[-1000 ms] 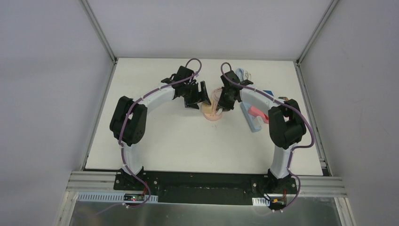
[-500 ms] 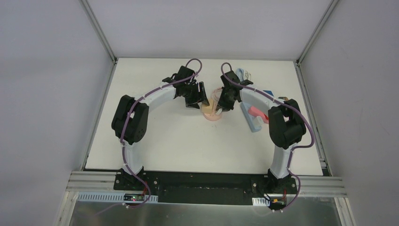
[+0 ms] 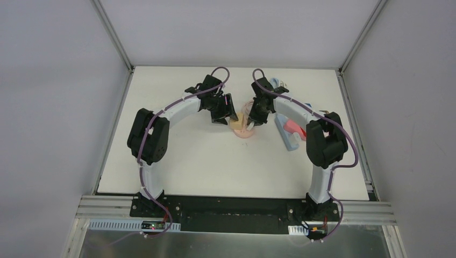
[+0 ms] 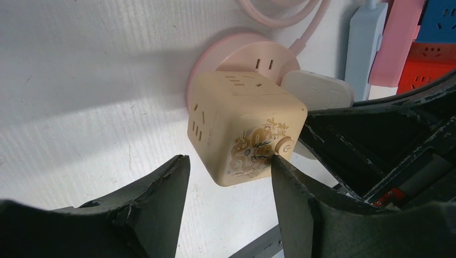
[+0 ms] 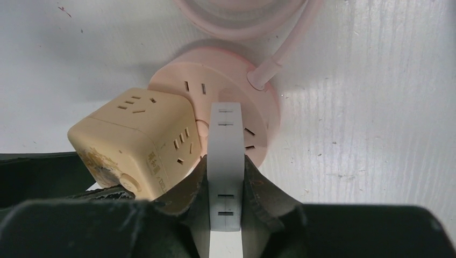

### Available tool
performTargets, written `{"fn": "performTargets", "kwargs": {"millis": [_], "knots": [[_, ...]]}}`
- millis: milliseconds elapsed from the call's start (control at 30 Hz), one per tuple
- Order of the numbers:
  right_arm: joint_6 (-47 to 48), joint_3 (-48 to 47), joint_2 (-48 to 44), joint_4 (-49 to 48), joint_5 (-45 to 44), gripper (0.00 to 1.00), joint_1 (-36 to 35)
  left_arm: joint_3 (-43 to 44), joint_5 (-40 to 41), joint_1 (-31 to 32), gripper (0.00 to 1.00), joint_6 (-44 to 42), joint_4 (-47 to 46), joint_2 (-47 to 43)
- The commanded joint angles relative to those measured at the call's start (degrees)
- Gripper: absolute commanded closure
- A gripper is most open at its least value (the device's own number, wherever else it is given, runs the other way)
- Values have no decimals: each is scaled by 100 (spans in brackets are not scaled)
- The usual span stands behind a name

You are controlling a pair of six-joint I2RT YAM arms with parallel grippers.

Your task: Pull the plug off the socket

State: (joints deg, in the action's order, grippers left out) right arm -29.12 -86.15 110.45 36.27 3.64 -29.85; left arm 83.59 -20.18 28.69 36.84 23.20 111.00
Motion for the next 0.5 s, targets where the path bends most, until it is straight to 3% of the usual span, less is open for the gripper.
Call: {"fn": "performTargets", "kwargs": {"millis": [0,267,467], "knots": [[-309,-562,-366,-67,221,100,22,-25,716,-21,43,-112,1033,453],[-245,-334,-337,-234,445,100,78,158,243,1,41,-89,920,565],[70,-1089,467,779,-496,100,-289,288,-50,176,40,-274,773,616]]}}
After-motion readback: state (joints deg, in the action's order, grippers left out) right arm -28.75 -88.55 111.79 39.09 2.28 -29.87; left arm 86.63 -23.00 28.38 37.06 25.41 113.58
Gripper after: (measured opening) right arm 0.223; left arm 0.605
